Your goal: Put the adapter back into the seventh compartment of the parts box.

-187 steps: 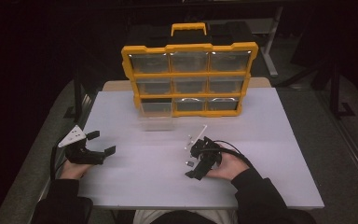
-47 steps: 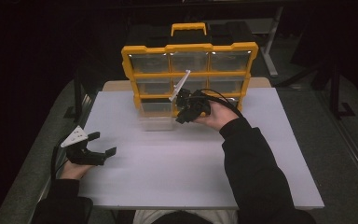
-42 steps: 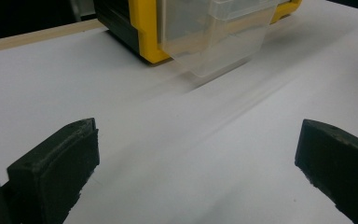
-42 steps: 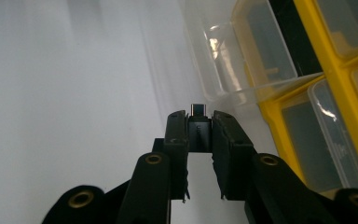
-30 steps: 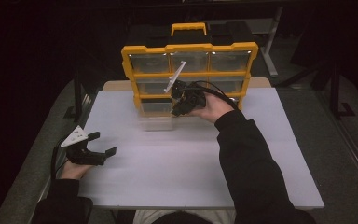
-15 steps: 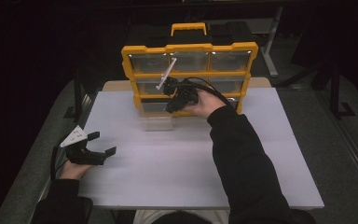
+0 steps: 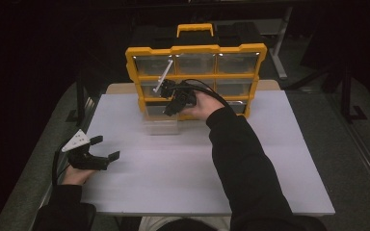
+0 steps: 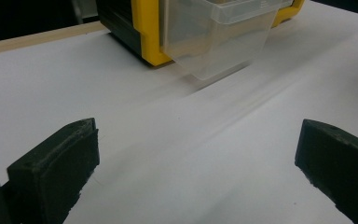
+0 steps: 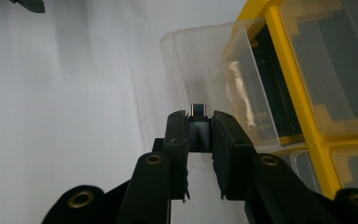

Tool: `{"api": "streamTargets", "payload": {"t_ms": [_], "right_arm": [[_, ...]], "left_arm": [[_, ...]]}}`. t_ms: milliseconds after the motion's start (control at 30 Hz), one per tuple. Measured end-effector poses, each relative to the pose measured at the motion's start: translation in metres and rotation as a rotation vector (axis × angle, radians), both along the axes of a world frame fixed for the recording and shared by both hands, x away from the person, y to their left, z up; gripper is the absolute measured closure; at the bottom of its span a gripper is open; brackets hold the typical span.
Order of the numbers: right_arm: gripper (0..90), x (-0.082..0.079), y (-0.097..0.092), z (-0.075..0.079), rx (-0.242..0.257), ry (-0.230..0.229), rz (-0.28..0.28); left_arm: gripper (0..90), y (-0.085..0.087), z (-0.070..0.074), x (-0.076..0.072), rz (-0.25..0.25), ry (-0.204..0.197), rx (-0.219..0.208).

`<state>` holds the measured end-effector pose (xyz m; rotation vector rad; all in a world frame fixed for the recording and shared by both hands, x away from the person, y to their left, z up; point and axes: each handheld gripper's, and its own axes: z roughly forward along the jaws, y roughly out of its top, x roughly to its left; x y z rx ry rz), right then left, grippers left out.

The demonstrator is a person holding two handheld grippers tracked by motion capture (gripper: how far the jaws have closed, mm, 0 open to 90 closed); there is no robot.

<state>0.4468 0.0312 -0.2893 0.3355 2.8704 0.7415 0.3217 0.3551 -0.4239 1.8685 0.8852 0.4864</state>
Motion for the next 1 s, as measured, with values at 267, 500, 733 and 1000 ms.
{"api": "streamTargets", "payload": {"t_ms": [267, 500, 733, 1000], "right_arm": [[75.3, 0.006, 0.009, -0.008, 0.003, 0.008, 0.002], [75.2, 0.015, 0.018, -0.018, 0.008, 0.009, -0.002], [75.3, 0.022, 0.024, -0.025, 0.018, -0.030, -0.004], [75.2, 0.030, 0.029, -0.035, 0.015, -0.008, -0.016]], "left_arm": [[0.0, 0.000, 0.000, 0.000, -0.002, 0.000, 0.001], [0.0, 0.000, 0.000, 0.000, -0.001, 0.002, 0.001], [0.0, 0.000, -0.001, 0.001, 0.000, 0.002, -0.002], [0.0, 0.000, -0.001, 0.002, 0.004, 0.002, -0.003]]}}
